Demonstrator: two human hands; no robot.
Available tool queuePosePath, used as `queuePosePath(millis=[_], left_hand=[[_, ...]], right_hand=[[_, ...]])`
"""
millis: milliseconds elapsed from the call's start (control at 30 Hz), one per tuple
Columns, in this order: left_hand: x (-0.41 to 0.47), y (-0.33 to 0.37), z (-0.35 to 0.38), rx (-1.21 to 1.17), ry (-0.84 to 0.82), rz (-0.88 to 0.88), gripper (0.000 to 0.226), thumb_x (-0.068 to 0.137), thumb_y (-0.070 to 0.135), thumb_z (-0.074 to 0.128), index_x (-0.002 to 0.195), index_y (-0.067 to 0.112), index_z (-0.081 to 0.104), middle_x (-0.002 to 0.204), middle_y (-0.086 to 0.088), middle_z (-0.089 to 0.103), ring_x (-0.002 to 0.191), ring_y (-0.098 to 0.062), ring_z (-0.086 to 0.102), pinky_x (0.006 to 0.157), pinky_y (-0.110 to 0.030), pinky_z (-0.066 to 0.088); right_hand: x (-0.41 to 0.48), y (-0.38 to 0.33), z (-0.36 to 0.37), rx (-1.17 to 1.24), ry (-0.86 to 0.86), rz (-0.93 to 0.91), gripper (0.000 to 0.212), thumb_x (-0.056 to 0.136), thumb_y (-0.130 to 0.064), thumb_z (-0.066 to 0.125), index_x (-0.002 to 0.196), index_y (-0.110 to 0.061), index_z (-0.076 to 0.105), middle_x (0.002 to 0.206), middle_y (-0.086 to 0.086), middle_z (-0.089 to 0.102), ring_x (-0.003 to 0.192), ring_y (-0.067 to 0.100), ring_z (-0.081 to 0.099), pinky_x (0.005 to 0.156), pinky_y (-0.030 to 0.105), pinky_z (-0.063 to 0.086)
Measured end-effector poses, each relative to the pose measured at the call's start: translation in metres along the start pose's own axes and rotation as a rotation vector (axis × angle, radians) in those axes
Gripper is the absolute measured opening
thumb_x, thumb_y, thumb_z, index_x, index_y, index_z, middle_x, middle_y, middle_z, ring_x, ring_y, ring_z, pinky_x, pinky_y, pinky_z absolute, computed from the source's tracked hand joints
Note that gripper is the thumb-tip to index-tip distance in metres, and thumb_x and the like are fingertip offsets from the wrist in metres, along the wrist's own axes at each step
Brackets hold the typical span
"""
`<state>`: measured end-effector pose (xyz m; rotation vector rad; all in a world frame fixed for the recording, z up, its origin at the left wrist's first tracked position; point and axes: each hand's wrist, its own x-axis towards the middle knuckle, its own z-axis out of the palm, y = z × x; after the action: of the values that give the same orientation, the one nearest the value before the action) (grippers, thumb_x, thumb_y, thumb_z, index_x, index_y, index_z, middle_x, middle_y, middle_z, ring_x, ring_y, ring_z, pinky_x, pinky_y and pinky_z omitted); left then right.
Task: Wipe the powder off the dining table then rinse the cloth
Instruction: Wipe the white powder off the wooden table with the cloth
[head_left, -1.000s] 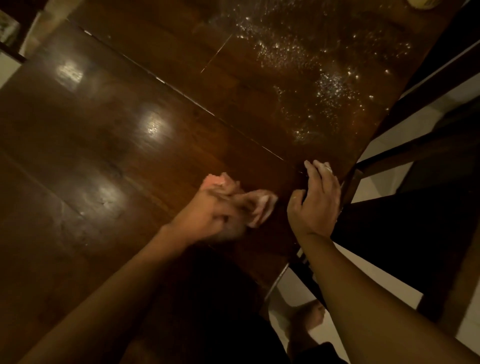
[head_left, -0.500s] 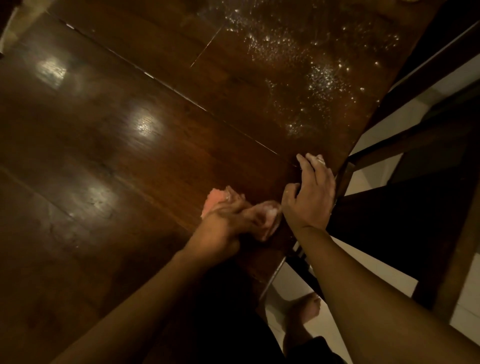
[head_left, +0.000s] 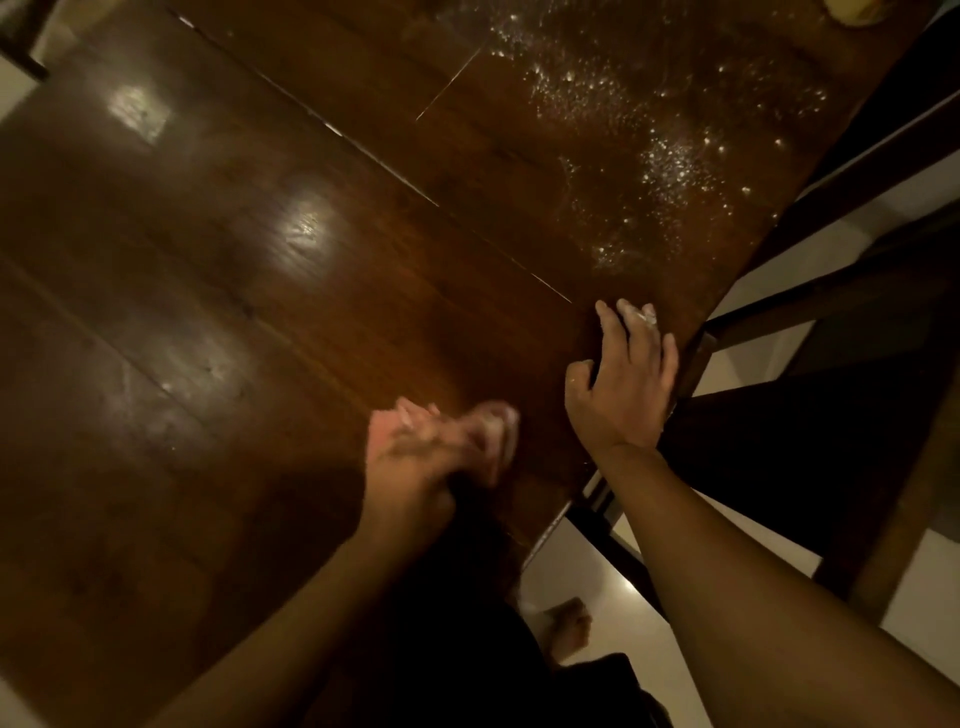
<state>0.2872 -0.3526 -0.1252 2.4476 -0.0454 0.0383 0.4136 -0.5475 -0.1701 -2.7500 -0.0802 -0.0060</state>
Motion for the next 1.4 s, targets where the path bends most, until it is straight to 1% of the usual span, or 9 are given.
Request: queuePosePath(millis=[133,267,400,633,800,933,1067,1200,1400], left_hand=[[-0.010,-0.012,-0.013,-0.047,-0.187,0.189,0.037,0.070,0.007,0.047,0.083,0.024,0.078,0.108,0.005,0.073,0.109,-0.005,0.058,0.099,-0.012,0.037],[0.030,-0.038,-0.016,-0.124,0.101,-0.224,0.039,0.082,-0.004,0.063,0.104,0.025,0.076,0.121,0.007,0.067,0.120,-0.007,0.056,0.110,-0.033,0.040],[0.094,-0.006,0.002,-0.010,0.220,-0.403,0.049,0.088,-0.006,0.053,0.123,0.023,0.067,0.136,-0.003,0.059,0.132,-0.023,0.049,0.110,-0.019,0.019],[0.130,0.065,0.073,0.178,-0.375,-0.013,0.085,0.088,0.007,0.047,0.156,0.030,0.000,0.163,0.003,-0.012,0.148,-0.027,-0.019,0.117,-0.056,-0.011],[0.134,0.063,0.092,0.220,-0.398,0.129,0.085,0.086,0.000,0.044,0.156,0.029,0.005,0.164,0.002,-0.006,0.148,-0.024,-0.014,0.119,-0.053,-0.008],[0.190,0.074,0.100,0.148,-0.421,0.019,0.092,0.079,-0.011,0.042,0.155,0.032,0.016,0.164,0.005,-0.005,0.150,-0.025,-0.013,0.118,-0.060,-0.002],[0.232,0.114,0.118,0.172,-0.285,-0.137,0.084,0.086,-0.006,0.044,0.156,0.026,0.012,0.164,-0.001,-0.006,0.150,-0.029,-0.011,0.117,-0.049,-0.009],[0.208,0.118,0.130,0.119,-0.140,-0.101,0.072,0.085,0.004,0.047,0.151,0.027,0.032,0.163,-0.002,0.017,0.145,-0.028,0.018,0.120,-0.045,0.014],[0.133,0.104,0.096,0.036,0.040,-0.163,0.072,0.086,-0.010,0.053,0.145,0.029,0.044,0.157,0.004,0.031,0.146,-0.016,0.026,0.123,-0.043,0.011]], right_hand=[[-0.002,-0.001,-0.008,-0.036,-0.105,-0.001,0.066,0.086,-0.031,0.038,0.152,-0.021,0.035,0.158,0.005,0.033,0.152,0.024,0.015,0.123,0.052,0.013],[0.014,0.000,-0.035,-0.078,-0.331,-0.022,0.065,0.091,-0.037,0.050,0.152,-0.024,0.033,0.157,0.006,0.032,0.150,0.026,0.021,0.116,0.053,0.026],[0.036,0.005,-0.080,0.058,-0.529,-0.068,0.061,0.091,-0.039,0.055,0.148,-0.026,0.041,0.153,0.004,0.037,0.143,0.024,0.031,0.112,0.049,0.038],[0.049,0.042,-0.178,-0.030,-0.385,-0.192,0.053,0.092,-0.029,0.055,0.143,-0.040,0.043,0.139,-0.001,0.056,0.136,0.022,0.041,0.114,0.048,0.038],[0.066,0.084,-0.227,-0.333,-0.245,-0.148,0.060,0.093,-0.039,0.056,0.149,-0.038,0.033,0.156,0.011,0.036,0.150,0.033,0.015,0.120,0.059,0.014],[0.078,0.111,-0.230,-0.287,-0.191,-0.128,0.057,0.091,-0.035,0.059,0.146,-0.027,0.044,0.155,0.016,0.031,0.149,0.035,0.011,0.116,0.059,0.023],[0.079,0.121,-0.216,-0.280,-0.177,-0.205,0.061,0.085,-0.042,0.062,0.142,-0.027,0.047,0.152,0.018,0.028,0.147,0.038,0.012,0.114,0.062,0.026],[0.084,0.134,-0.215,-0.257,-0.196,-0.309,0.057,0.080,-0.040,0.061,0.135,-0.028,0.050,0.150,0.014,0.031,0.147,0.039,0.013,0.112,0.068,0.022],[0.088,0.143,-0.218,-0.187,-0.212,-0.425,0.064,0.068,-0.041,0.059,0.130,-0.027,0.054,0.141,0.019,0.041,0.148,0.044,0.011,0.109,0.078,0.013]])
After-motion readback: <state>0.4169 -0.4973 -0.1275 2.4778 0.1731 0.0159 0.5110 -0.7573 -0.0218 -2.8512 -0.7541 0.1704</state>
